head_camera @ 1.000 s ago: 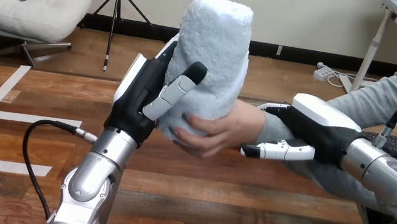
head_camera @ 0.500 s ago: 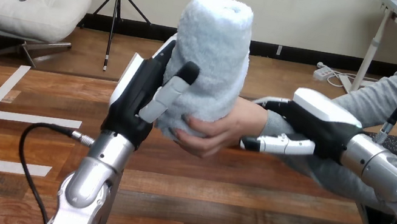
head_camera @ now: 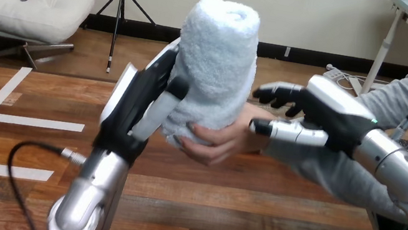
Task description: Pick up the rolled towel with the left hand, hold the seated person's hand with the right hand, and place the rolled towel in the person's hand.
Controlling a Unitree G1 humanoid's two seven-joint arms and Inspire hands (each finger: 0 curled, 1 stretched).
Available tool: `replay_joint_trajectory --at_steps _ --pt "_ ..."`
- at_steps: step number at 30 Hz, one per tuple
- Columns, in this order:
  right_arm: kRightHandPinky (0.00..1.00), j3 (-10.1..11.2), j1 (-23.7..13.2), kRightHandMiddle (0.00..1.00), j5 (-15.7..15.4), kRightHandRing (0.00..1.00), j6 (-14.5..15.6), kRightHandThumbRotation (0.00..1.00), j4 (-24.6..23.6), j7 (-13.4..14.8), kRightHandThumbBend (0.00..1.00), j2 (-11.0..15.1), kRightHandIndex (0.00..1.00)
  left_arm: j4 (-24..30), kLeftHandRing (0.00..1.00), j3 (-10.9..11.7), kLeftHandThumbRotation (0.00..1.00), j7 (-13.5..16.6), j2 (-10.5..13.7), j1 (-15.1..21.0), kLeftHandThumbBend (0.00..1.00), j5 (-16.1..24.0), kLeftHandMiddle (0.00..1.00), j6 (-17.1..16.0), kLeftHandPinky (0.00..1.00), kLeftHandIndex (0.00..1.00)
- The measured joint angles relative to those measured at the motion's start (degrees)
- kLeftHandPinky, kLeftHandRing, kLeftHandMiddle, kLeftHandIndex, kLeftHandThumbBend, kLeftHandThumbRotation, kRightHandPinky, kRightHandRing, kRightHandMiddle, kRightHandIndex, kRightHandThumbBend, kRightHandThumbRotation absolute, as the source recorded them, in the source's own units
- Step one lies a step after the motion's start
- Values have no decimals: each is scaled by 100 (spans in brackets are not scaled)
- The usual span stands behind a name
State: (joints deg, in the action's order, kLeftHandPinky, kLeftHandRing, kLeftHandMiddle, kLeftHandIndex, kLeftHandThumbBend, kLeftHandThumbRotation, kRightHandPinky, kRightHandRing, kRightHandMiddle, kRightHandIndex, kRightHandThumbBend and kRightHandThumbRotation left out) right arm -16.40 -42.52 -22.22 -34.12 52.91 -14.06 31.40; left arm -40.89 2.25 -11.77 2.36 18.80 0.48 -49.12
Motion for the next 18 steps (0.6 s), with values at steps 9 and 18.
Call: replay_joint_trajectory --at_steps 9,18 --pt "73 302 270 82 482 80 -95 99 -327 -96 93 2 82 570 92 -46 100 11 4 -514 97 -4 92 14 87 88" --pt "69 577 722 80 917 77 -290 100 -777 -103 98 -8 80 1188 92 -104 98 12 6 -969 97 -84 92 127 88 89"
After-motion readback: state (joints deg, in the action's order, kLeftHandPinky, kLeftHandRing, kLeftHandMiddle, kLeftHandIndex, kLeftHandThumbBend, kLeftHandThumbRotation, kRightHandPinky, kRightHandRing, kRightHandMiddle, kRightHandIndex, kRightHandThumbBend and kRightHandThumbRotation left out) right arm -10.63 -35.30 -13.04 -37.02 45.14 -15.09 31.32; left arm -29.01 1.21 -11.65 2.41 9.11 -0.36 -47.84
